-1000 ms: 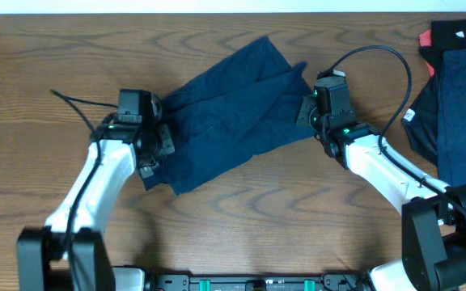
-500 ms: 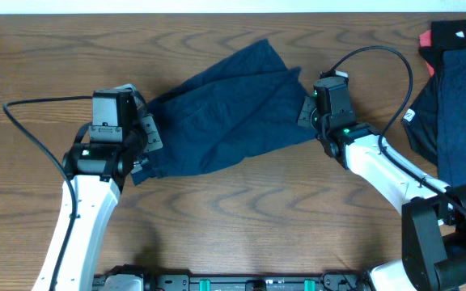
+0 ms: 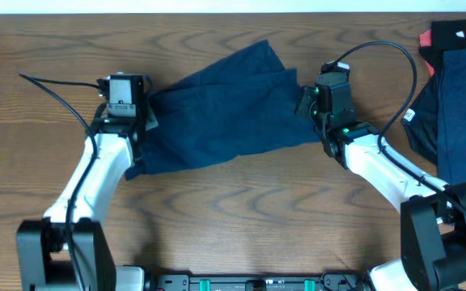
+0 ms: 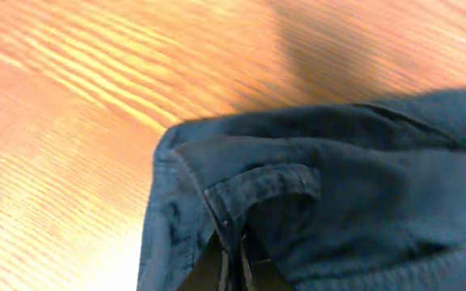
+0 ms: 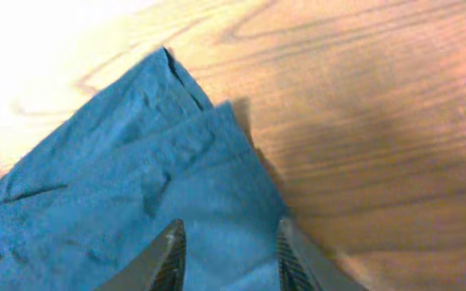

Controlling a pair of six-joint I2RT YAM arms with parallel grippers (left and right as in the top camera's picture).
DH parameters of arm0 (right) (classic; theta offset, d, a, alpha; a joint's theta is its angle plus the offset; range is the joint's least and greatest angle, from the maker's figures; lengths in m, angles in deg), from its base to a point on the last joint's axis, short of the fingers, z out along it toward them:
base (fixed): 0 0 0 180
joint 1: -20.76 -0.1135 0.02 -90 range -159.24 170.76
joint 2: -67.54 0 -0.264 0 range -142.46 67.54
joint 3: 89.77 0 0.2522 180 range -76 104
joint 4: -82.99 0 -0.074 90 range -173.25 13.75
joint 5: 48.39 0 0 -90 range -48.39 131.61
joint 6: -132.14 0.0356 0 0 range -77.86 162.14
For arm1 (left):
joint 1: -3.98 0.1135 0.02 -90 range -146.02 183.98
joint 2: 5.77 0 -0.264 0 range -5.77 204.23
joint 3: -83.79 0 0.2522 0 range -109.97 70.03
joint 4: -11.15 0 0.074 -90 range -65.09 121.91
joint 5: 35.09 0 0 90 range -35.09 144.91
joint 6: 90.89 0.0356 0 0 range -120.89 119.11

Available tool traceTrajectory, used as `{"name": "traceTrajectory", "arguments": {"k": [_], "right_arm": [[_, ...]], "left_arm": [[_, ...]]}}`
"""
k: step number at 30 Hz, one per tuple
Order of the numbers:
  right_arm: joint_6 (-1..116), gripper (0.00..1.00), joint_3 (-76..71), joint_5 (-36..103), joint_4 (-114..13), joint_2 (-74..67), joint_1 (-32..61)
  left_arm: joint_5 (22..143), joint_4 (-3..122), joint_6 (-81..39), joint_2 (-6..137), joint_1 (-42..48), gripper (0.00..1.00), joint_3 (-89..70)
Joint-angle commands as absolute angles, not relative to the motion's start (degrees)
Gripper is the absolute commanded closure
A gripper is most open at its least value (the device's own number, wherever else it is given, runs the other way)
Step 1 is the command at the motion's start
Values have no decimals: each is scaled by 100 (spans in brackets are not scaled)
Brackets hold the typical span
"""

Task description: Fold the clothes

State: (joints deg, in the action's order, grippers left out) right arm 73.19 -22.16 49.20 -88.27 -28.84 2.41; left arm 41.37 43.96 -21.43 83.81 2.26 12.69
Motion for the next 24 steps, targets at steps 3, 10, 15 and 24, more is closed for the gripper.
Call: {"name": "traceTrajectory", "arguments": {"k": [3, 10, 15, 24], "right_arm": [[7183, 42, -2168, 5038, -9227, -3207, 193], [6434, 25, -2017, 4903, -10283, -3841, 241], [5951, 4, -937, 4566, -9496, -4514, 346], [5319, 36, 1508, 4429, -7529, -5719, 398]], "left_arm": [[3767, 4278, -2735, 8707, 727, 83, 1166], [3994, 4411, -2713, 8910, 836, 83, 1166], [4036, 4451, -2715, 8939, 836, 83, 1168], [4053, 4538, -2713, 8939, 836, 83, 1168]]}}
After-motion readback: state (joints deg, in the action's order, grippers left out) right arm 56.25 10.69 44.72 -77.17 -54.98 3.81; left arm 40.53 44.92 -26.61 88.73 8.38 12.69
